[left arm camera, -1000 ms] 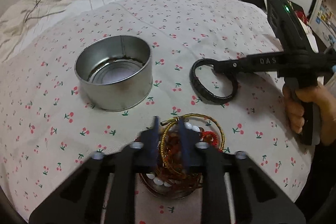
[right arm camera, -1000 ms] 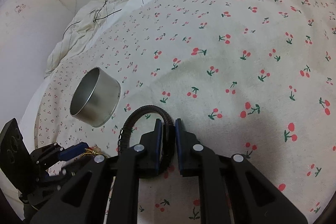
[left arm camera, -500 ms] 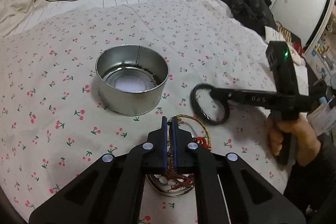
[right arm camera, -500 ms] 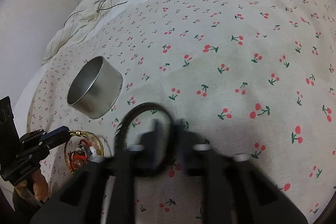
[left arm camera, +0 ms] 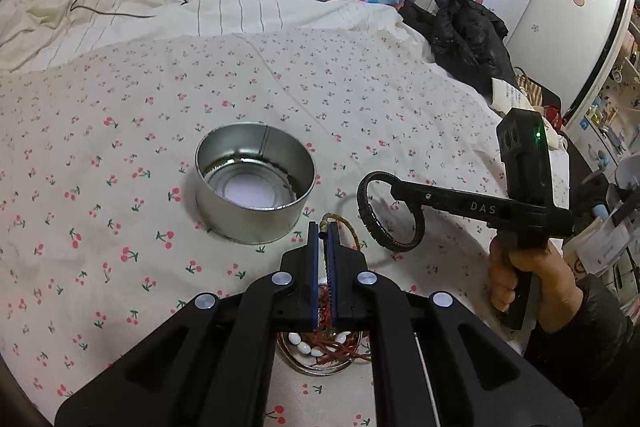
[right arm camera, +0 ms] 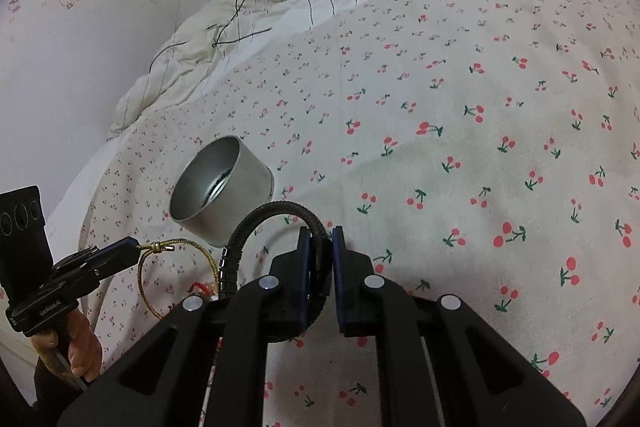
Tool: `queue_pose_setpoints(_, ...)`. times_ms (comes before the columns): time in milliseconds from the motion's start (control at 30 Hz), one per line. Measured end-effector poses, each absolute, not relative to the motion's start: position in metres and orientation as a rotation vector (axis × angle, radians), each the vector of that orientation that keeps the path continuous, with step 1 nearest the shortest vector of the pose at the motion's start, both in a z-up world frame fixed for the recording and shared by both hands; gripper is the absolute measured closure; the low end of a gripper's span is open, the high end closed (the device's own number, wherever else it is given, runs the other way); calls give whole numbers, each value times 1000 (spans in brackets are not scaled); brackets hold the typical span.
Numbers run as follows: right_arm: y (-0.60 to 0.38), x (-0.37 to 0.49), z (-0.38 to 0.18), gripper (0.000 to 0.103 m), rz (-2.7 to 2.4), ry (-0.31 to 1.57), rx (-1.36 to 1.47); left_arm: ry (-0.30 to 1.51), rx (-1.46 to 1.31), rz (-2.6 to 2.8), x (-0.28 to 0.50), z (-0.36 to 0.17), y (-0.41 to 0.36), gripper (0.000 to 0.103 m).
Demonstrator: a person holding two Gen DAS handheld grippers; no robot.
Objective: Organize jewelry
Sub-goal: 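Carry the black cuff to the silver tin with the right gripper while the left gripper grasps the gold bangle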
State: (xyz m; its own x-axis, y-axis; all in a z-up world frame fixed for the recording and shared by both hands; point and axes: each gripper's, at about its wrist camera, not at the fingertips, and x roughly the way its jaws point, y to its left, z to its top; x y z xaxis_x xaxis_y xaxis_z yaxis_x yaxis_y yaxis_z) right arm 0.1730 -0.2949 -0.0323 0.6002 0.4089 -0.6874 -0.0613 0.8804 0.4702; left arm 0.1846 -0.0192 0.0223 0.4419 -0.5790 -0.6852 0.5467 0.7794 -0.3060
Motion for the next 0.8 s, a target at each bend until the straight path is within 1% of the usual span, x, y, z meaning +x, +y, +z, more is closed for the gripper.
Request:
queue_pose_setpoints(500,-296,171,-18,91,311,824,454,741,-64,-688,214,76,-19,100)
queue_pose_setpoints(633,-293,172,-13,91,321,808,457,767,-84,-661,234,64,-22,100)
queue_pose_setpoints(800,-282,182,4,91,349,774,430,860,-44,-568,257,23,-23,100)
